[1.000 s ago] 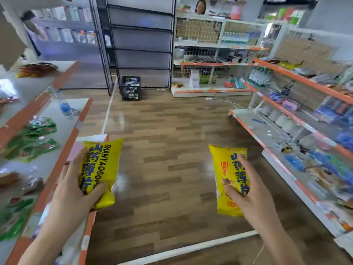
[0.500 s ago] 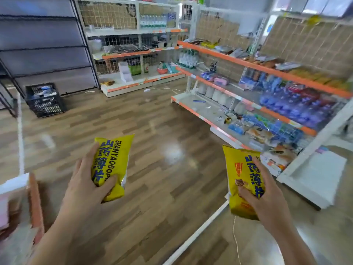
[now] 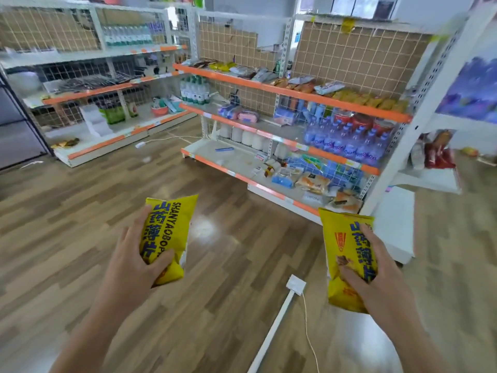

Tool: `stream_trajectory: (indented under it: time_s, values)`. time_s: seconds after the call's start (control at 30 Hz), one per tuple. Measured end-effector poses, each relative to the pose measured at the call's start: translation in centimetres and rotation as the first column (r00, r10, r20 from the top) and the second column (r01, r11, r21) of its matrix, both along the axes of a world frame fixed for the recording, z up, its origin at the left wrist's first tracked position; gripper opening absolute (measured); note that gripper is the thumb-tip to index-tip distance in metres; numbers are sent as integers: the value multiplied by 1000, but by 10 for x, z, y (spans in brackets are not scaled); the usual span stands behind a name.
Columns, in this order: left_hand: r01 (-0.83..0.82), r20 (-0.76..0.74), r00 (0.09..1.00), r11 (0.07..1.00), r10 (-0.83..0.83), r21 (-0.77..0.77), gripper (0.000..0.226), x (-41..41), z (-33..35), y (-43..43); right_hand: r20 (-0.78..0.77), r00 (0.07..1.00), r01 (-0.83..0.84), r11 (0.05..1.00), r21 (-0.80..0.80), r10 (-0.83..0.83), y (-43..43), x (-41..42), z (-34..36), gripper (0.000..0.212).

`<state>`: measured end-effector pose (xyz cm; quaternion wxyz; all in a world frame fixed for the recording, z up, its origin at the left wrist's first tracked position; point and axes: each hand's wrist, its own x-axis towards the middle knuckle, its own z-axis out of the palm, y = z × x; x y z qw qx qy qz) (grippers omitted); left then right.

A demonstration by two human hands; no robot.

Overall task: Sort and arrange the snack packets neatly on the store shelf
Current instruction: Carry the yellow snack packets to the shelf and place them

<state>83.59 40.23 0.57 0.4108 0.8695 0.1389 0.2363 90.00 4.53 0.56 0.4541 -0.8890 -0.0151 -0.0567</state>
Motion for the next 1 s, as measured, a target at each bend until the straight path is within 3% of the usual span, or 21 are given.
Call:
stream_trajectory:
  time_s: [0.5, 1.0]
  values:
    - [46, 4, 999, 998, -46, 42, 89, 238, 18, 11, 54, 998, 29, 998, 49, -31, 13, 208, 8, 75]
    - [131, 11, 991, 990, -132, 48, 84, 495, 38, 128, 160, 984, 68, 997, 41, -74, 145, 446, 20, 76]
